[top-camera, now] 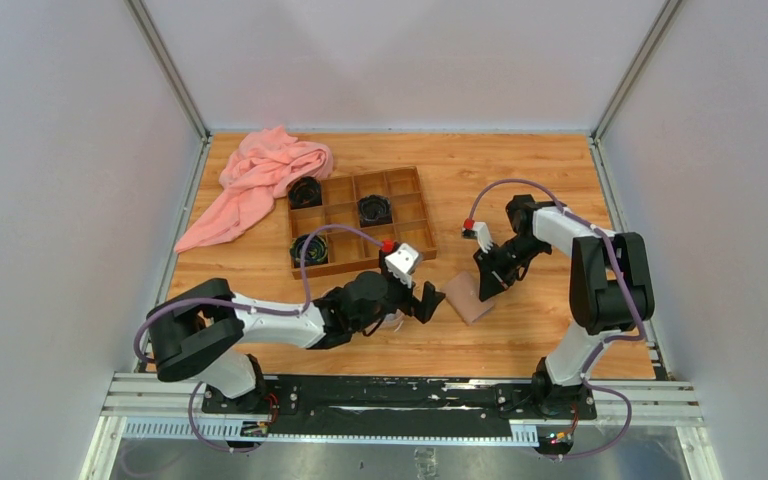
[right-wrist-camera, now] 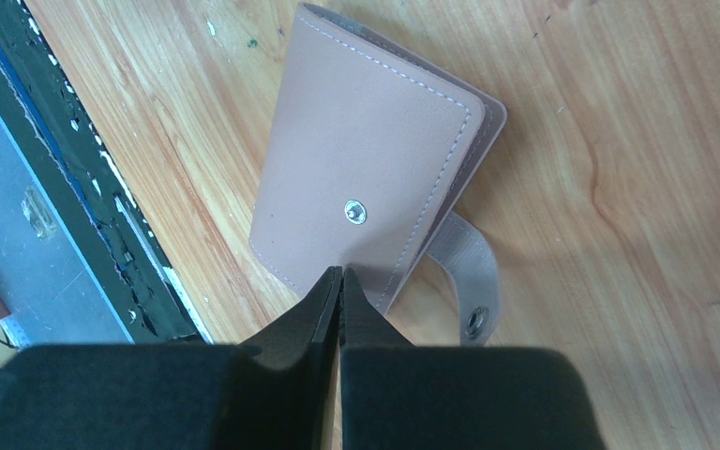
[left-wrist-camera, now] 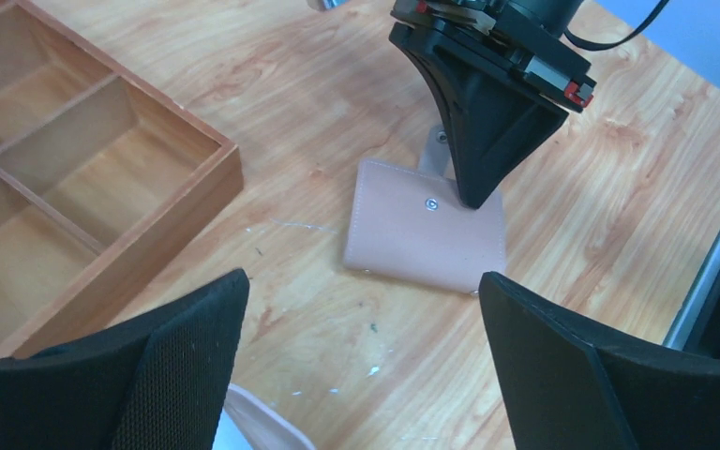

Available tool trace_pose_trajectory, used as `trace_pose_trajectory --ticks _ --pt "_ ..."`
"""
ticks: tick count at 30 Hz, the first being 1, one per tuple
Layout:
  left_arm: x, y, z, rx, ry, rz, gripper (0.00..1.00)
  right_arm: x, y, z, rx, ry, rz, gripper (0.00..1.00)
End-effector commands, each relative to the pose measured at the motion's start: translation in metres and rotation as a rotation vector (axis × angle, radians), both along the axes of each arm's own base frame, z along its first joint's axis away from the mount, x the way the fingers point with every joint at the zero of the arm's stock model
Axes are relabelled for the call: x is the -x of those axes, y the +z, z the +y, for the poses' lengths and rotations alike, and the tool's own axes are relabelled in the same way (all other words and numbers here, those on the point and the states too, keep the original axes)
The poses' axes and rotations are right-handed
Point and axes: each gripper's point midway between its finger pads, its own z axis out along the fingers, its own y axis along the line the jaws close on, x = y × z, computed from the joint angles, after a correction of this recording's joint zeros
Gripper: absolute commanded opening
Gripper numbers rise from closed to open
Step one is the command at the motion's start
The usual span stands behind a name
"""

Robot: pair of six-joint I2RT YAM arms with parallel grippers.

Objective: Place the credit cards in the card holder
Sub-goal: Close the card holder at the center of the board.

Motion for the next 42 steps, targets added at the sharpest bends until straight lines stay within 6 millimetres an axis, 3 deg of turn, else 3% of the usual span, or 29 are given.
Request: trace_pose_trajectory --ticks 1,6,10,18,26,36,39,42 --pt "-0.012 0.021 0.005 0.116 -0.028 -0.091 1.0 -0.001 0.001 0.002 -0.002 0.03 0.002 0.03" --pt "-0.016 0.013 -0.007 0.192 -0.163 0.003 0.98 -0.001 0.004 0.005 -0.022 0.042 -0.003 0.04" --pt "-0.029 0.001 -0.01 0.216 -0.192 0.094 0.87 0.0 0.003 0.004 -0.02 0.046 -0.002 0.04" --pt "-0.041 -0.031 -0.04 0.084 -0.252 0.193 0.67 0.001 0.002 0.005 -0.027 0.054 0.012 0.04" --pt "-0.049 -0.068 -0.052 0.043 -0.214 0.323 0.64 0.001 0.003 0.006 -0.035 0.057 0.022 0.04" --pt "-0.047 -0.093 -0.072 0.005 -0.222 0.392 0.55 0.002 0.003 0.006 -0.037 0.059 0.033 0.04" --pt "-0.046 -0.096 -0.075 0.001 -0.228 0.403 0.47 0.002 0.003 0.006 -0.037 0.06 0.033 0.04" --pt "-0.045 -0.1 -0.075 -0.007 -0.227 0.418 0.27 0.001 0.004 0.007 -0.038 0.061 0.03 0.04"
